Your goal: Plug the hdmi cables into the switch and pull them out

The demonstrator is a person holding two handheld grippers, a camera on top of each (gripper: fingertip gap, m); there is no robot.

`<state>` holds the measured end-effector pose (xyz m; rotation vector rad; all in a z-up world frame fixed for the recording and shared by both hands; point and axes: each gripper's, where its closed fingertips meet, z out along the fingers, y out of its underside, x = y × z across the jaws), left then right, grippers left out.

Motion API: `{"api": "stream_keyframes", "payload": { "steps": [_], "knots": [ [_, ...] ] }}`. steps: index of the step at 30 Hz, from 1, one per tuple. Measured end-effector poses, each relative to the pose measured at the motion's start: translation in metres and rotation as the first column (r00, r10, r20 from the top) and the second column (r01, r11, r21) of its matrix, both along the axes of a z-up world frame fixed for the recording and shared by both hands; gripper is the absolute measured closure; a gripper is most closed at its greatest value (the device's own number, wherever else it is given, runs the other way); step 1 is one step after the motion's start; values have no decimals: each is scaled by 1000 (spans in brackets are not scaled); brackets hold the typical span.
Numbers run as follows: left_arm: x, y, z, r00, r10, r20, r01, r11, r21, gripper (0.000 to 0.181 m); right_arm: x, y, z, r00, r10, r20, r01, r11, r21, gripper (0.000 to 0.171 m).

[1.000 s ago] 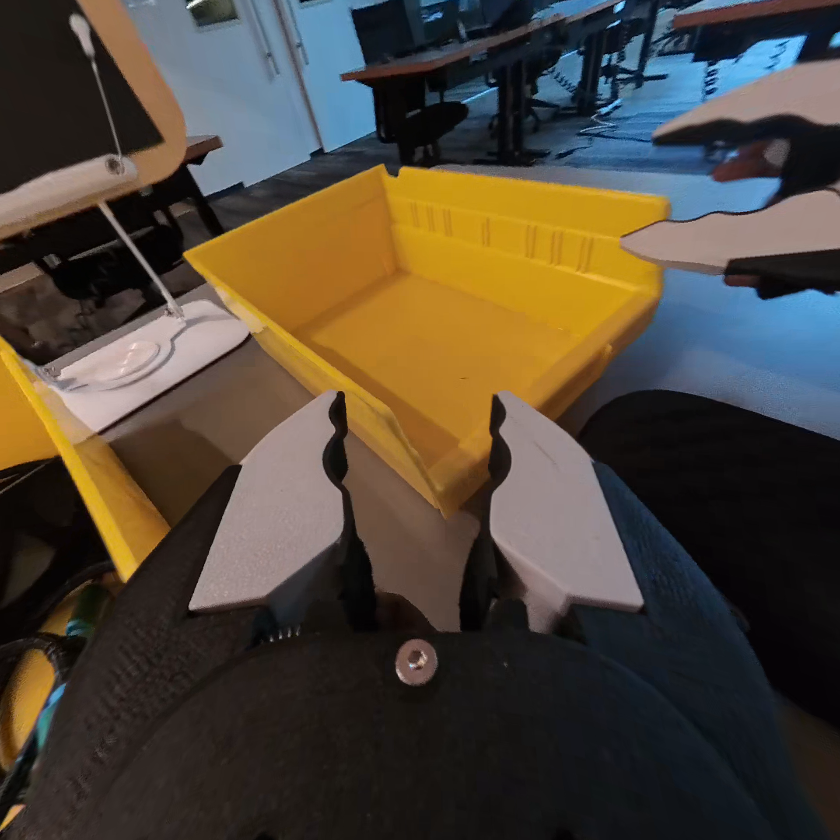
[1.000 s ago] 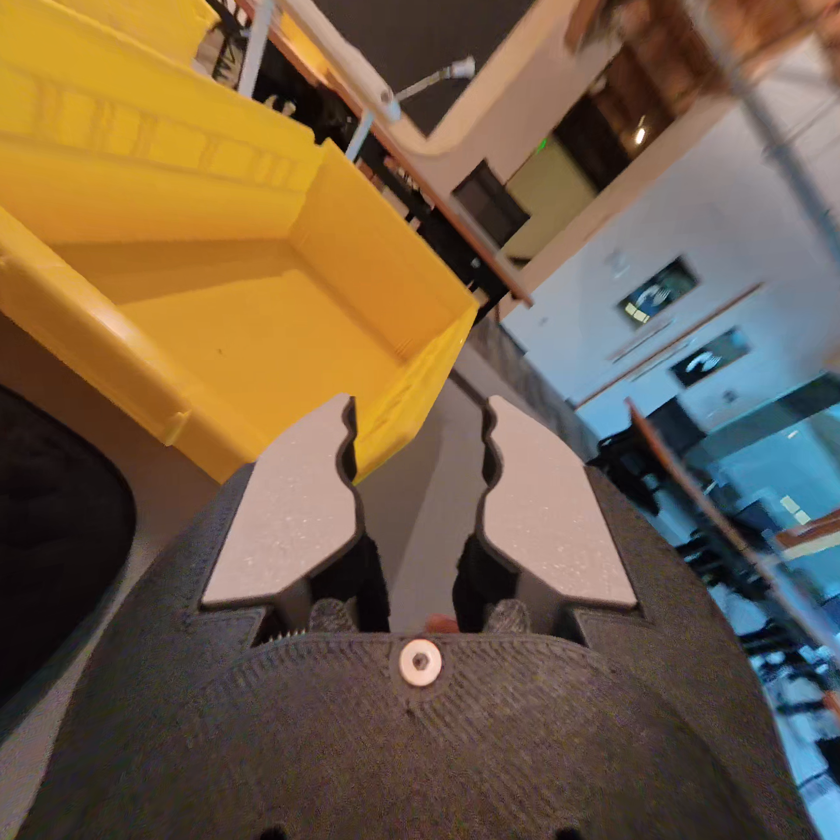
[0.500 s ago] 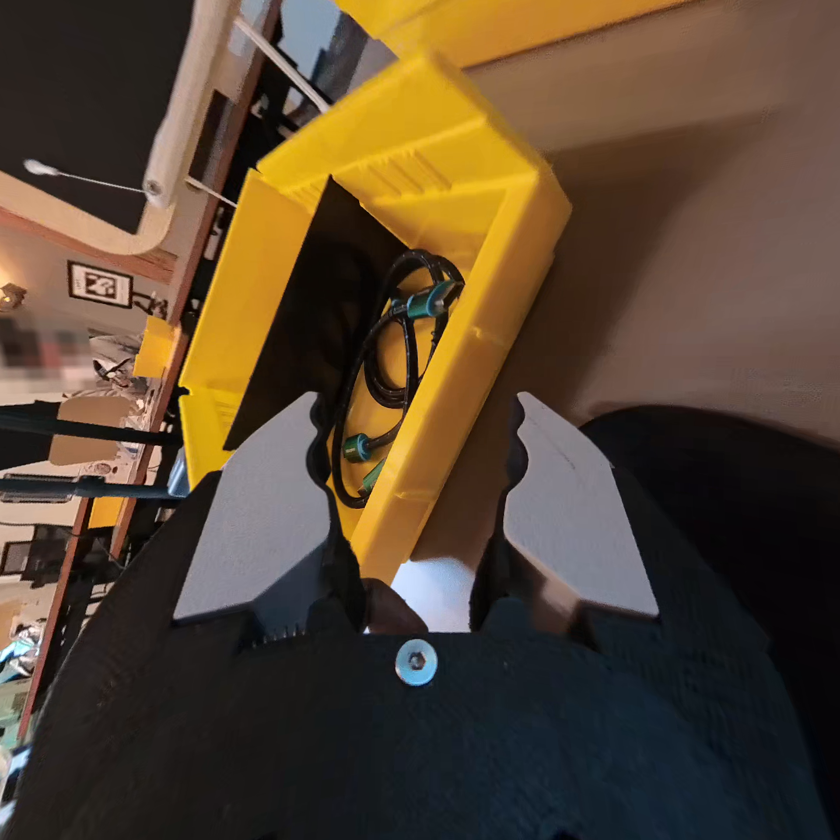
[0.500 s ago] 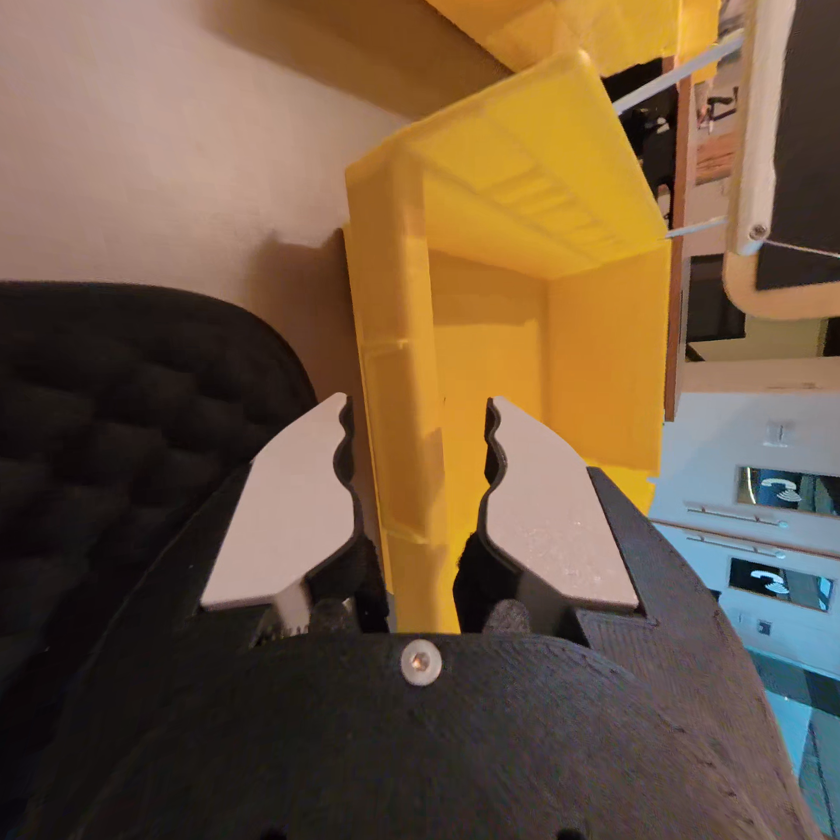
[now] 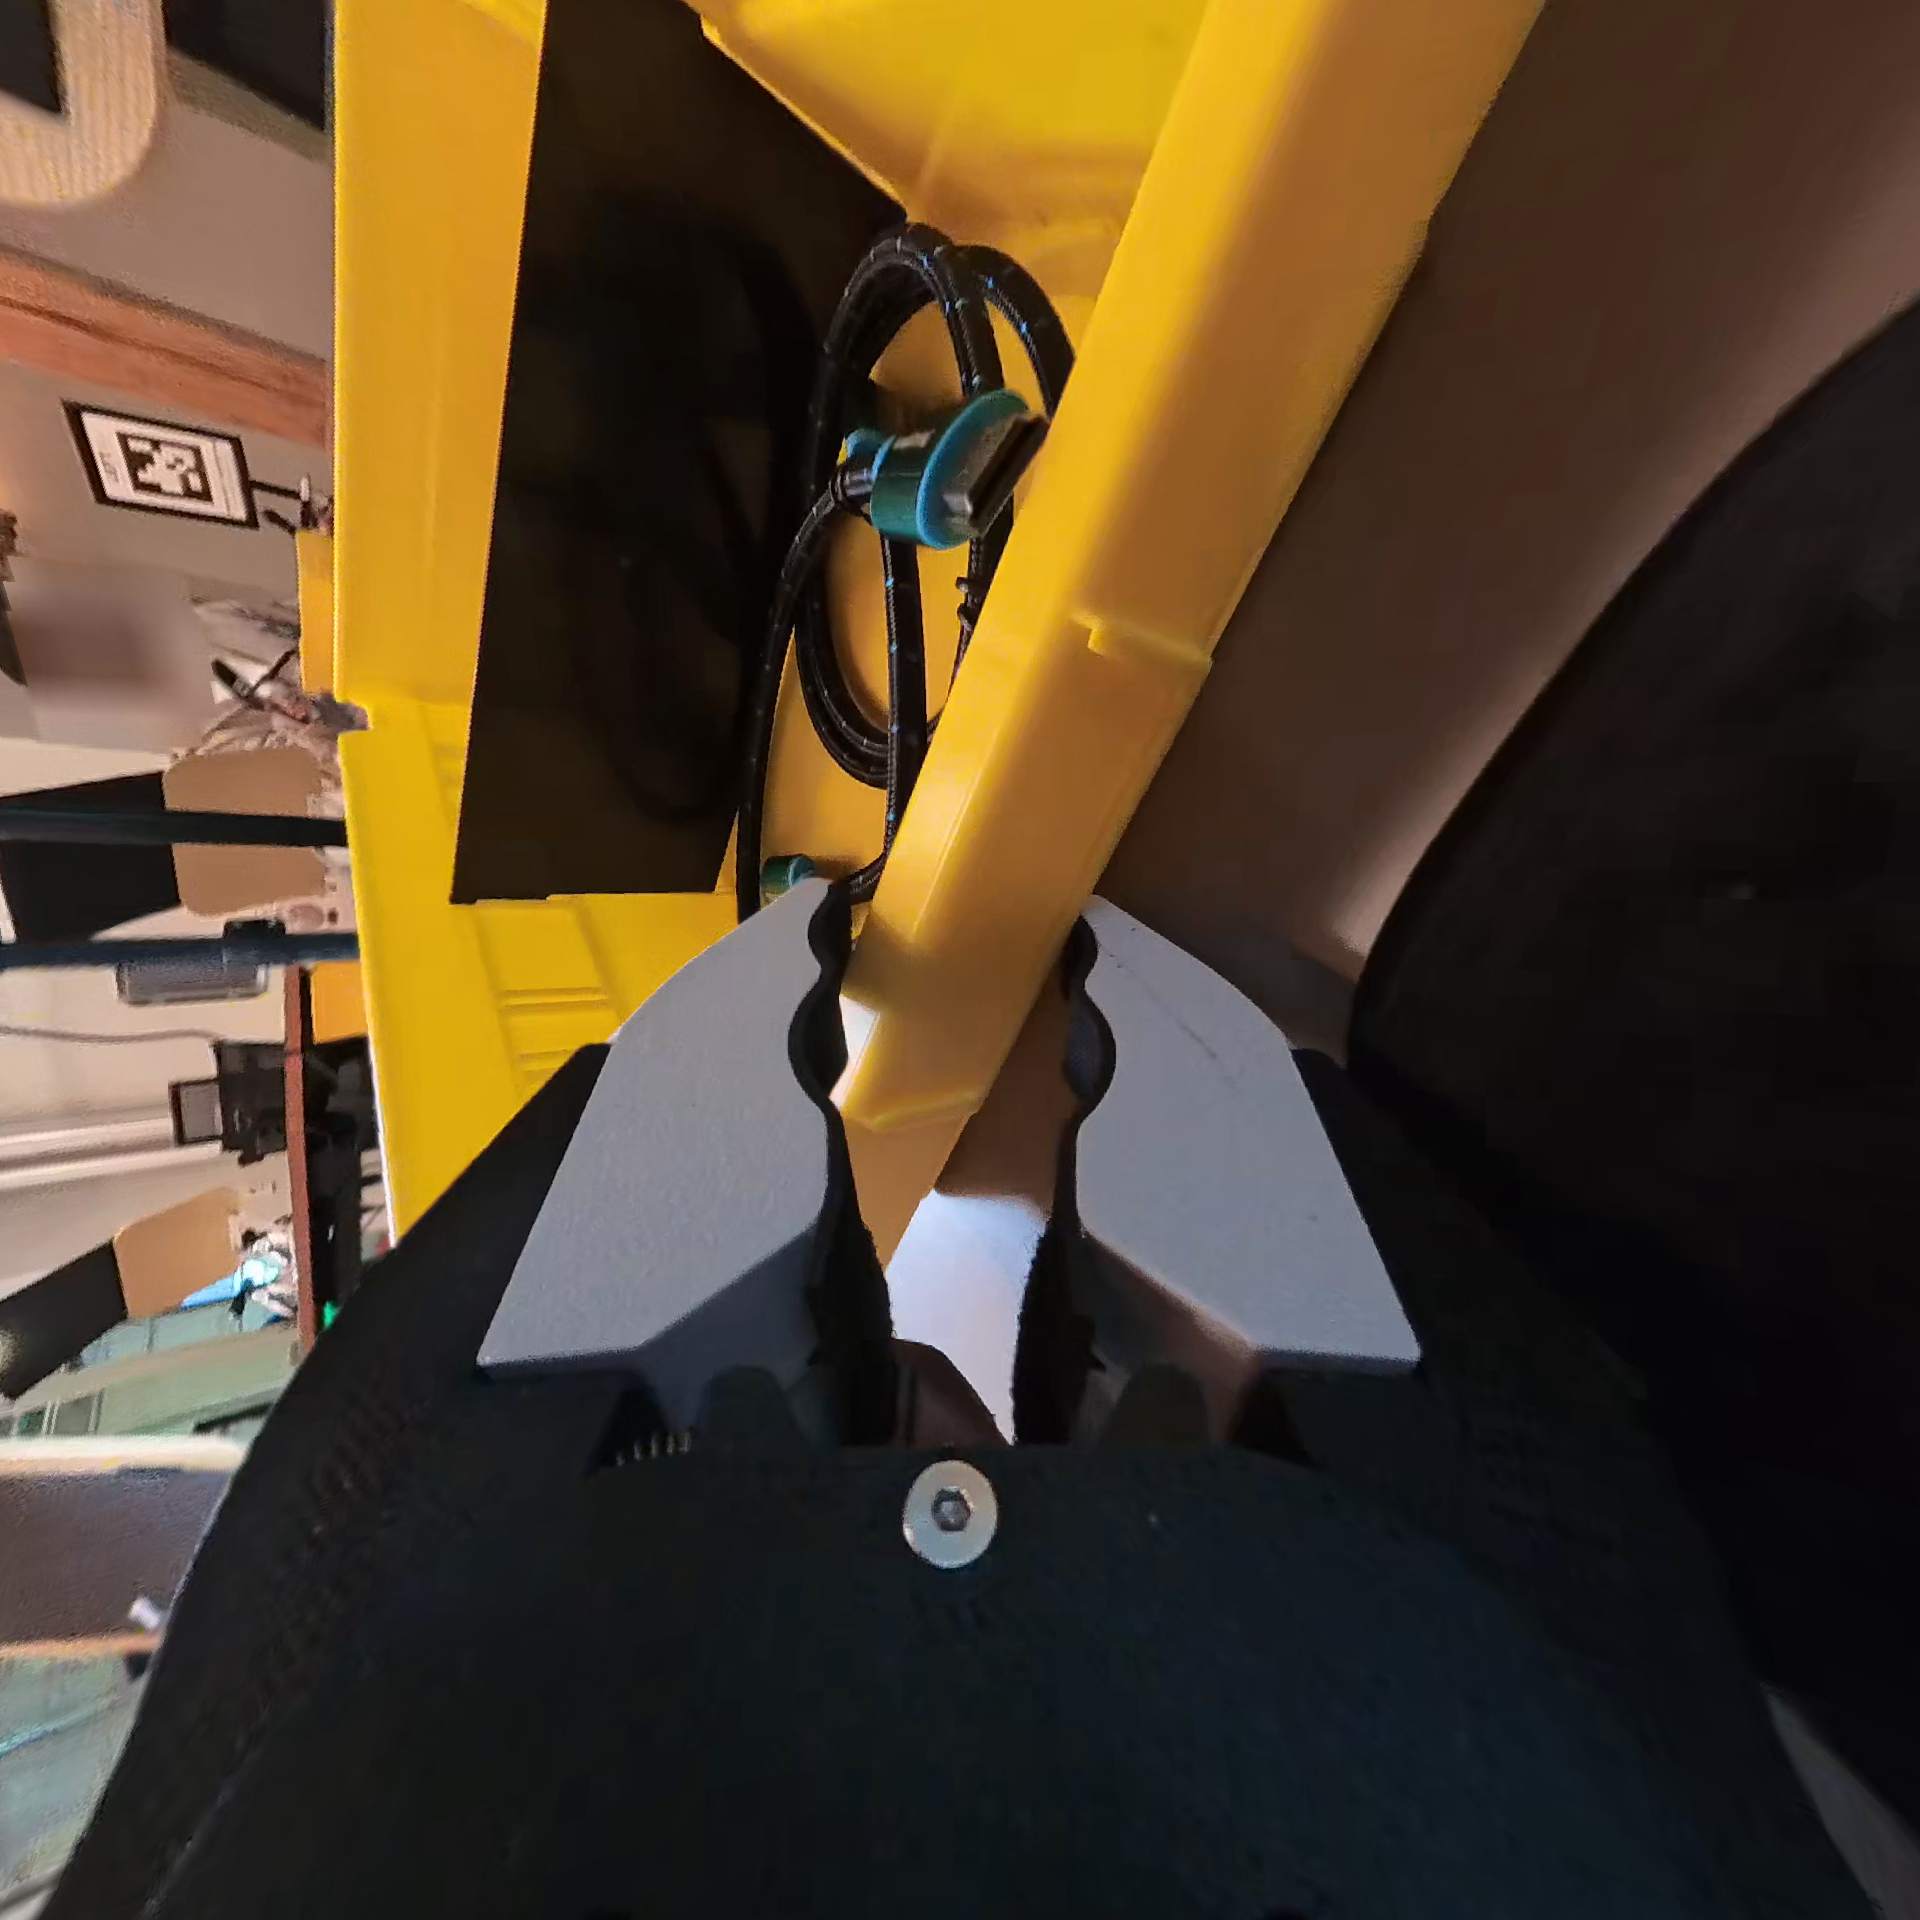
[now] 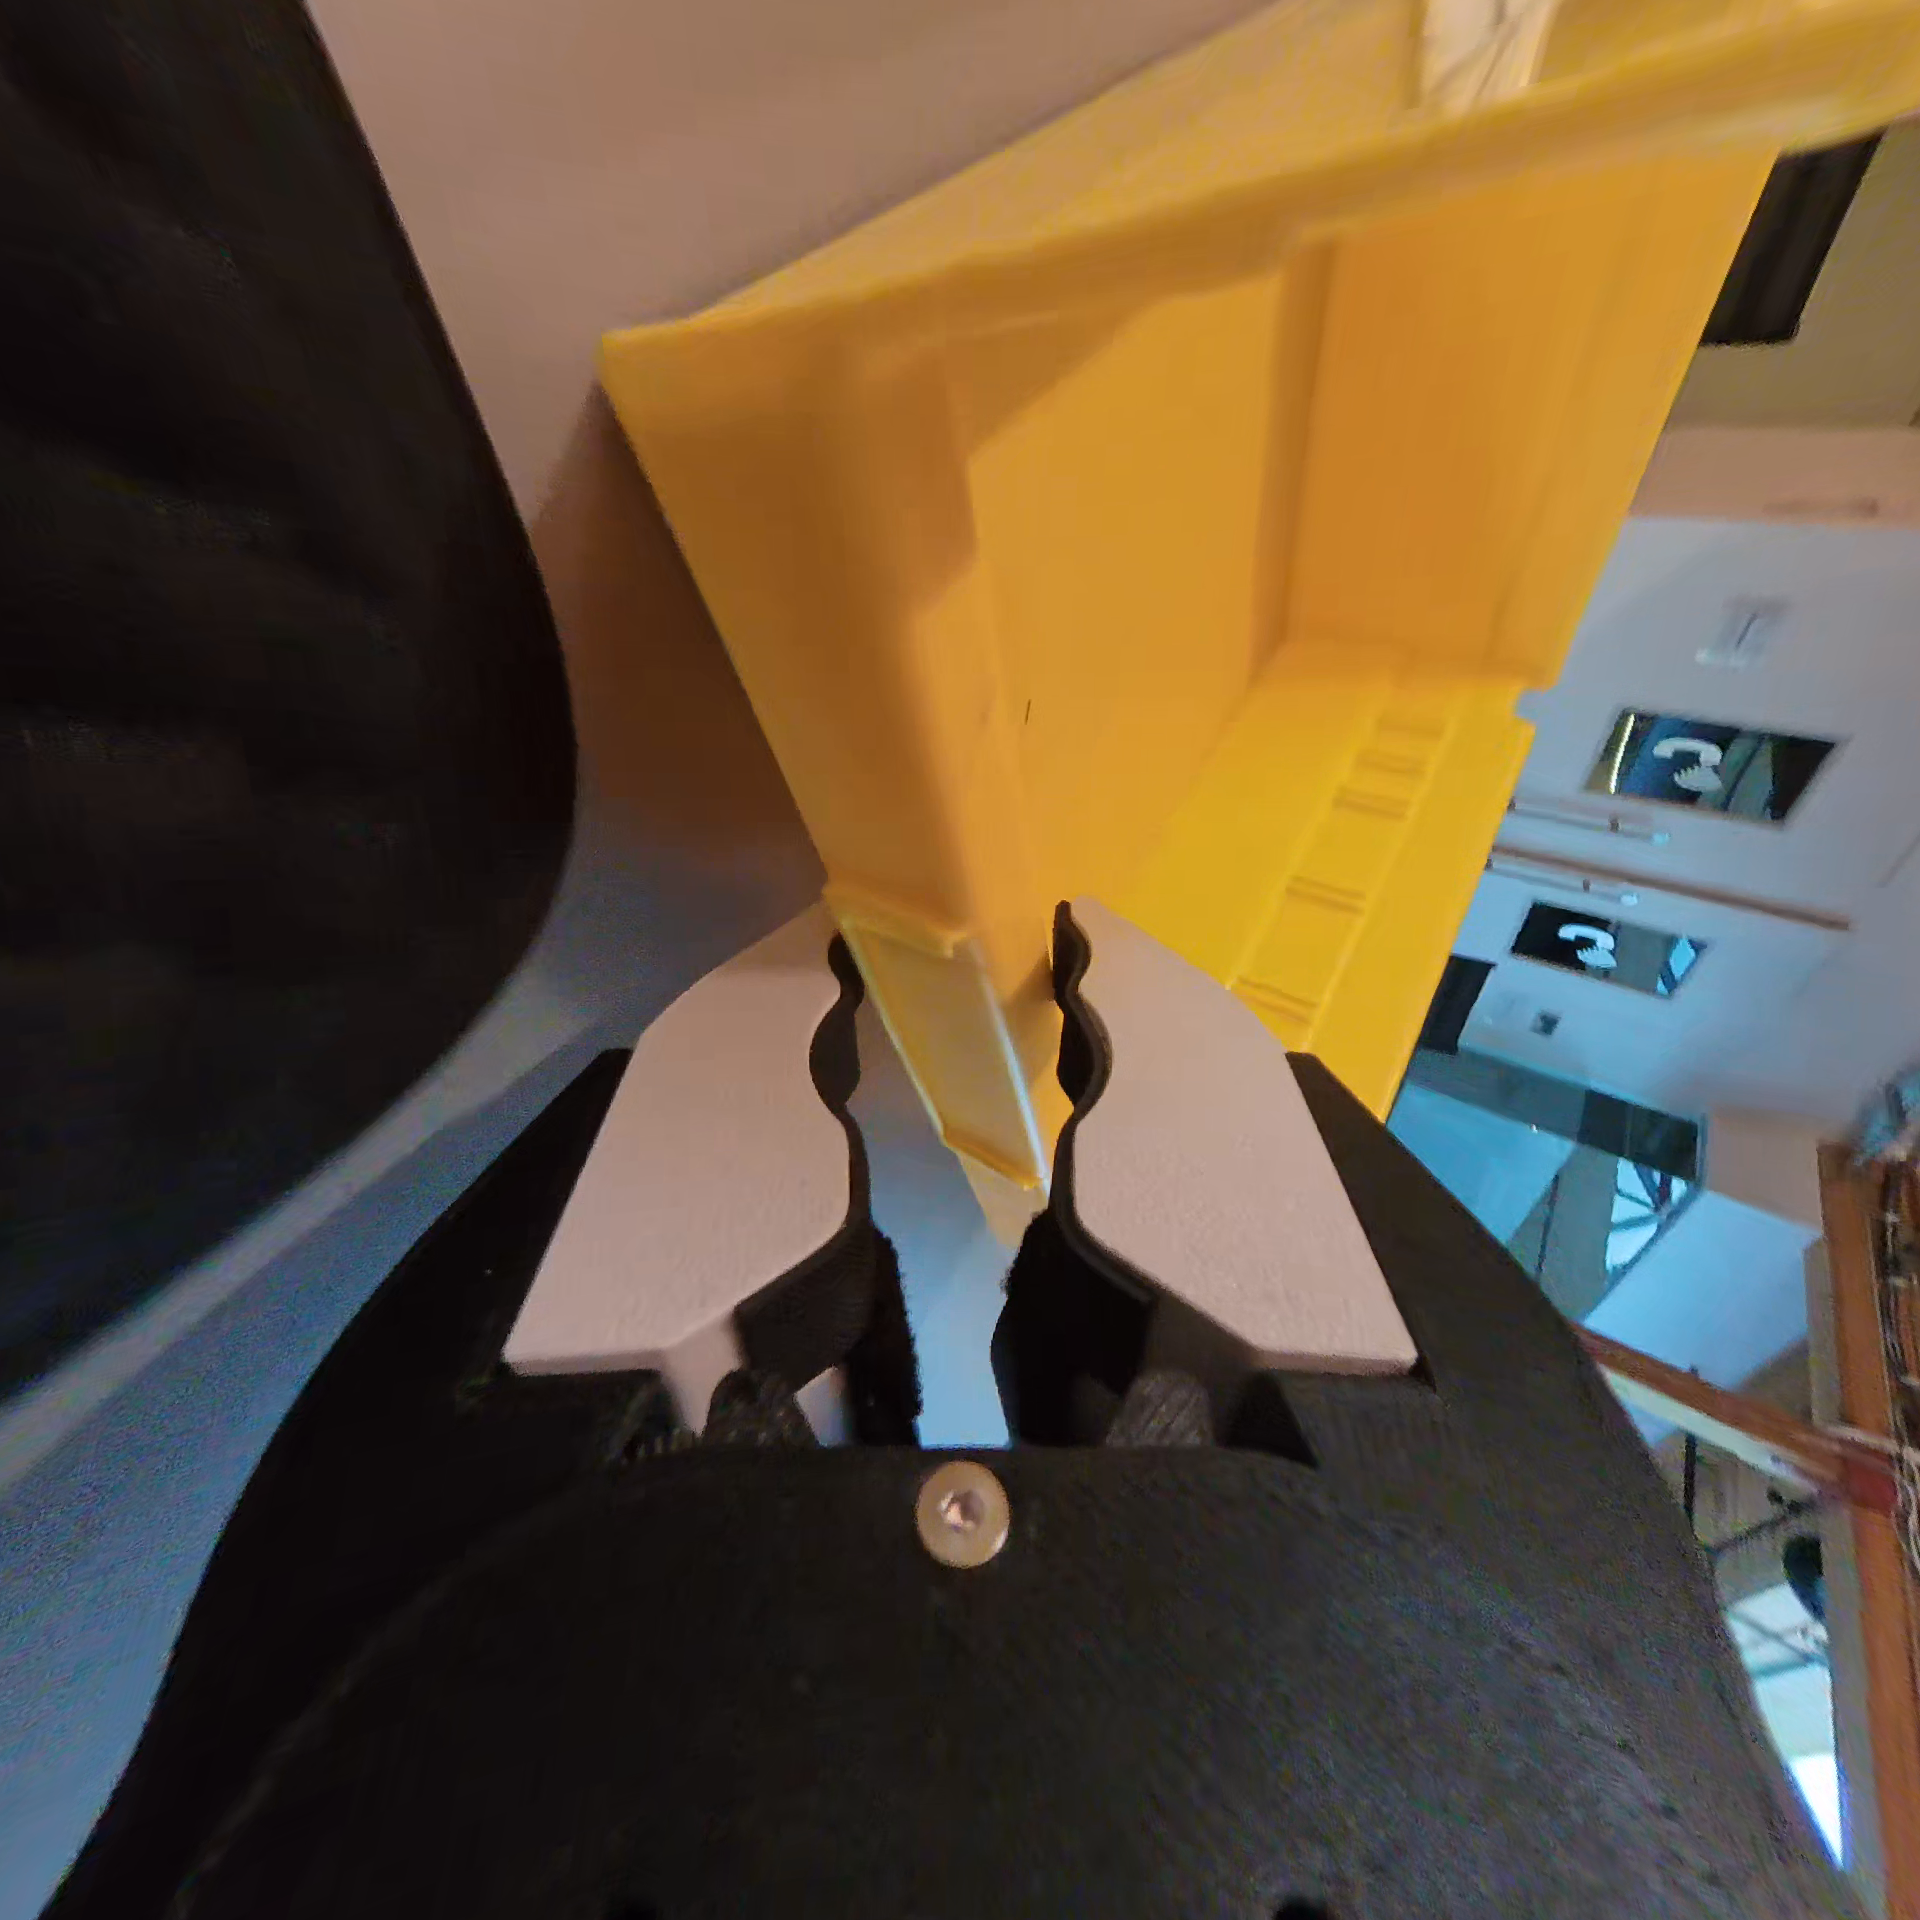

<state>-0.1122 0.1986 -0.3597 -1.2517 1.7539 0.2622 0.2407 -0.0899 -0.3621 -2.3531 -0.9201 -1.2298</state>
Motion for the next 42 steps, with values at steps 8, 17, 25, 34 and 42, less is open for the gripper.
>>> {"api": "stream_keyframes", "payload": {
  "steps": [8,17,25,34,42],
  "knots": [
    [-80,19,1,998,65,-24,-64,997,38,144,37,-58,-1,990,-144,4,144,990,-7,135],
    [-162,11,1,998,-10,-57,11,1000,27,145,41,-123,-2,985,-171,-26,170,984,-55,136],
    [-200,-23,0,995,-9,-94,8,1000,-10,144,-3,-162,-9,961,-137,-239,109,986,-127,136],
    [-199,-66,12,996,46,79,-18,948,-319,125,-27,-183,-3,860,-223,-459,166,973,-162,122],
    [-166,-53,160,615,267,742,219,846,-486,101,-66,-122,102,732,257,-631,100,876,472,97]
  ]
}}
